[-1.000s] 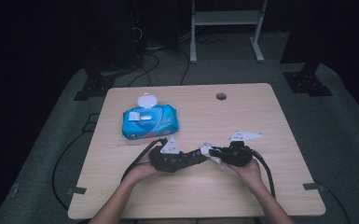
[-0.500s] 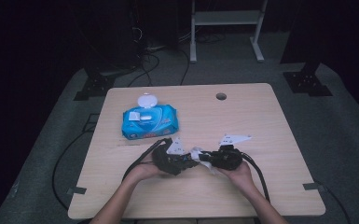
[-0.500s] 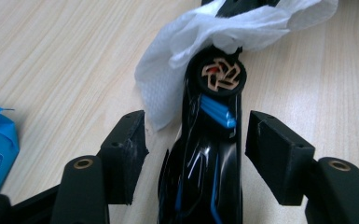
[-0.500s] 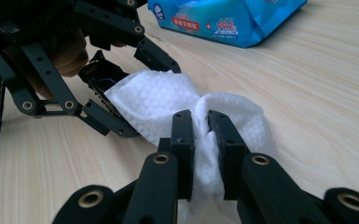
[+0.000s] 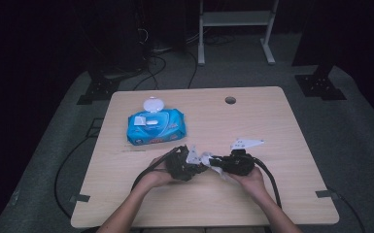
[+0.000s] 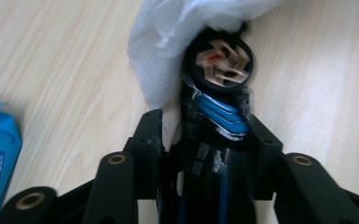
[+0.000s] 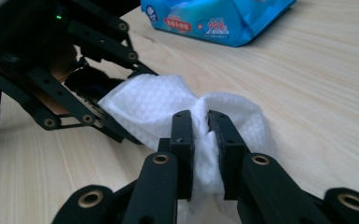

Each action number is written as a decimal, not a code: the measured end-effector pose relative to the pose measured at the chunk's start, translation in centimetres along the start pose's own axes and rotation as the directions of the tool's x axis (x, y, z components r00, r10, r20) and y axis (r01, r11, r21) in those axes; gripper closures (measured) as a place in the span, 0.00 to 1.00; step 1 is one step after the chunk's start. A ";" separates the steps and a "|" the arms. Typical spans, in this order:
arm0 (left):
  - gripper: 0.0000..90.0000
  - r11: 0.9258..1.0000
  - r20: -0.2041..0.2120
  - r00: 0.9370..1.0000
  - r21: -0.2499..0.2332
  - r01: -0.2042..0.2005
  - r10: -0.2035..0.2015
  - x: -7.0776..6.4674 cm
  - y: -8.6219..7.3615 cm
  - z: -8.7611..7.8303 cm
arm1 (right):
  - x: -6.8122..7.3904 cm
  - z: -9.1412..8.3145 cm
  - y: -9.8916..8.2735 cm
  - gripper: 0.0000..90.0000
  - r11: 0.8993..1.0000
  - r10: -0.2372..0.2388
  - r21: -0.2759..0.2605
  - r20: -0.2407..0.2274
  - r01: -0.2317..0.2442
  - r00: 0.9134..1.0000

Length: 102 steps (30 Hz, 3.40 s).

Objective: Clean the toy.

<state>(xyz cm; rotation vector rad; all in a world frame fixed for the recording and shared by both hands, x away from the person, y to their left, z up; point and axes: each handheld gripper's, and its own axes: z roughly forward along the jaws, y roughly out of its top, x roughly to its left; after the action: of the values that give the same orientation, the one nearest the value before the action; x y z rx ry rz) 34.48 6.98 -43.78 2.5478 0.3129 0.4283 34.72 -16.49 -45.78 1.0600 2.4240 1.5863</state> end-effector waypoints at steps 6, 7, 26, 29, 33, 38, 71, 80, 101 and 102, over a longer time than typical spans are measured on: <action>0.71 0.988 0.020 0.997 -0.136 0.077 -0.075 0.8 -0.3 -1.1 | -0.9 -1.2 0.2 0.89 0.999 0.037 -0.039 0.003 -0.036 0.999; 0.72 0.985 0.035 0.996 -0.151 0.086 -0.081 1.0 -0.4 -1.3 | -1.1 -1.3 0.1 0.89 0.998 0.042 -0.042 0.004 -0.042 0.999; 0.63 0.992 -0.006 1.000 0.125 0.006 -0.005 -0.2 2.4 1.5 | -1.9 -1.3 -0.3 0.89 0.997 0.068 -0.028 0.021 -0.067 0.997; 0.65 0.998 -0.013 1.000 0.070 -0.005 0.006 -0.3 2.3 0.9 | -1.8 -1.7 0.0 0.89 0.997 0.068 -0.041 0.016 -0.067 0.998; 0.70 0.999 0.012 1.000 -0.044 0.011 -0.011 -0.2 1.8 -0.1 | -1.7 -2.9 0.7 0.89 0.995 0.062 -0.083 0.015 -0.060 0.998; 0.70 0.989 0.006 1.000 -0.145 0.007 -0.006 -0.4 1.2 -0.7 | -0.4 -4.2 2.1 0.89 0.994 0.010 -0.108 -0.029 -0.013 1.000; 0.71 0.941 0.030 0.999 -0.337 0.021 -0.012 -0.5 0.7 -2.5 | -0.6 -2.3 1.4 0.89 0.998 0.046 -0.040 -0.116 -0.051 0.992; 0.71 0.935 0.036 0.999 -0.353 0.039 -0.028 -0.3 0.6 -2.5 | -1.1 -2.3 1.3 0.89 0.996 0.069 -0.038 -0.132 -0.075 0.989; 0.71 0.940 0.022 1.000 -0.341 0.003 0.005 -0.8 1.8 -1.5 | 3.3 -3.2 4.7 0.89 0.990 -0.106 -0.101 -0.129 0.094 0.986; 0.72 0.940 0.024 1.000 -0.342 0.006 0.002 -0.8 1.8 -1.5 | 3.2 -3.2 4.6 0.89 0.991 -0.105 -0.098 -0.126 0.093 0.986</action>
<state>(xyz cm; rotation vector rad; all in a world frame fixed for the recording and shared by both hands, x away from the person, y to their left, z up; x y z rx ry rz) 33.47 5.95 -41.79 2.2097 0.2106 0.4110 33.34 -16.05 -39.46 0.8317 2.4146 1.7671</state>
